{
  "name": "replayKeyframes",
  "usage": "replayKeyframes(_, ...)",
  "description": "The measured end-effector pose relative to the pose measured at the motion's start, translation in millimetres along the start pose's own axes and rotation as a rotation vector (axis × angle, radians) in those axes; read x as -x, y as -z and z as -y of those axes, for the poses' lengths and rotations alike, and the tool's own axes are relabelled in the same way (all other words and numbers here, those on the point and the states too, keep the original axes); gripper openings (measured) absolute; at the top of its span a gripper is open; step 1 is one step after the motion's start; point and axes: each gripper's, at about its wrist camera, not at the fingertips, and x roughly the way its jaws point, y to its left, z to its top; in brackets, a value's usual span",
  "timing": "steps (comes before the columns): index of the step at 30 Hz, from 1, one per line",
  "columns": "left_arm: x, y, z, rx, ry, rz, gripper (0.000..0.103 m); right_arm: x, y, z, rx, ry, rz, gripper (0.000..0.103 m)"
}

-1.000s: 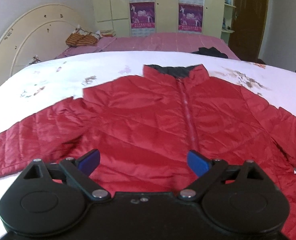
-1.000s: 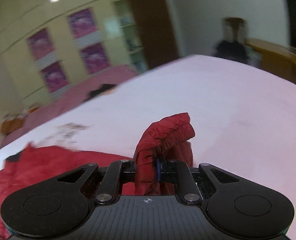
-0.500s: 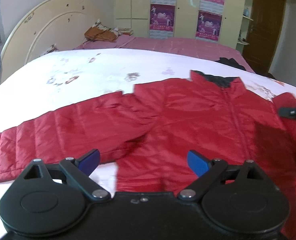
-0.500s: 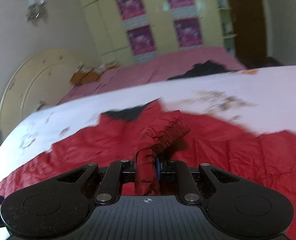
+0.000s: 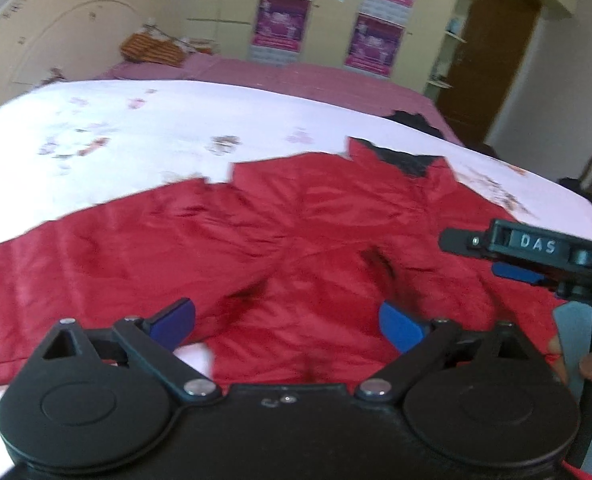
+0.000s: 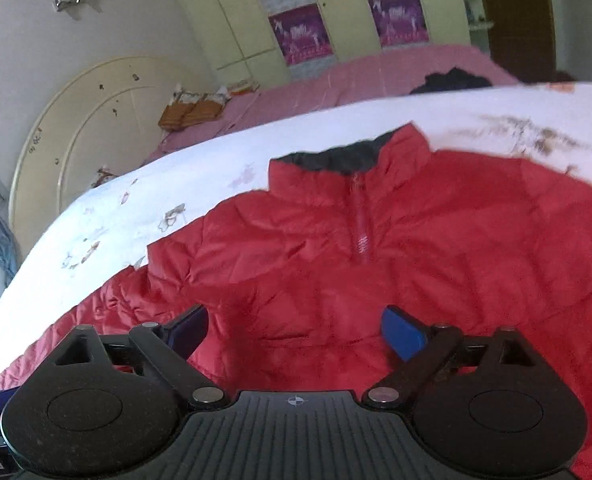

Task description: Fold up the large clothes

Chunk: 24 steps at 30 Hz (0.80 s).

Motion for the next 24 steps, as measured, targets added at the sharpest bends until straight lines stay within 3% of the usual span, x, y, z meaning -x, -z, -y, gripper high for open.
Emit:
replayKeyframes(5,-27,0,32,-0.029,0.109,-0.072,0.098,39,3,30,0.005,0.101,0.064,0.093)
replayKeyframes(8,-49,-1,51,-0.027,0.152,-0.085,0.087,61,6,54,-0.013,0.123,0.087,0.093)
replayKeyframes(10,-64,-2,61,-0.033,0.154,-0.083,0.06,72,7,68,-0.01,0.141,0.104,0.093)
replayKeyframes(11,-72,-2,64,-0.029,0.139,-0.094,0.054,77,7,74,-0.011,0.147,0.112,0.093)
replayKeyframes(13,-85,-1,64,0.001,0.154,-0.107,0.024,85,7,87,-0.018,0.156,0.126,0.093)
replayKeyframes(14,-89,-1,63,0.017,0.163,-0.109,0.019,88,7,95,-0.019,0.162,0.134,0.093)
replayKeyframes(17,-91,-4,65,0.023,0.159,-0.082,0.01,96,5,112,-0.015,0.186,0.156,0.093)
replayKeyframes(21,-73,-18,66,0.042,0.149,0.035,0.008,103,-2,135,-0.01,0.239,0.194,0.093)
replayKeyframes(24,-55,-34,53,0.058,0.084,0.147,0.008,104,-12,155,-0.021,0.268,0.206,0.093)
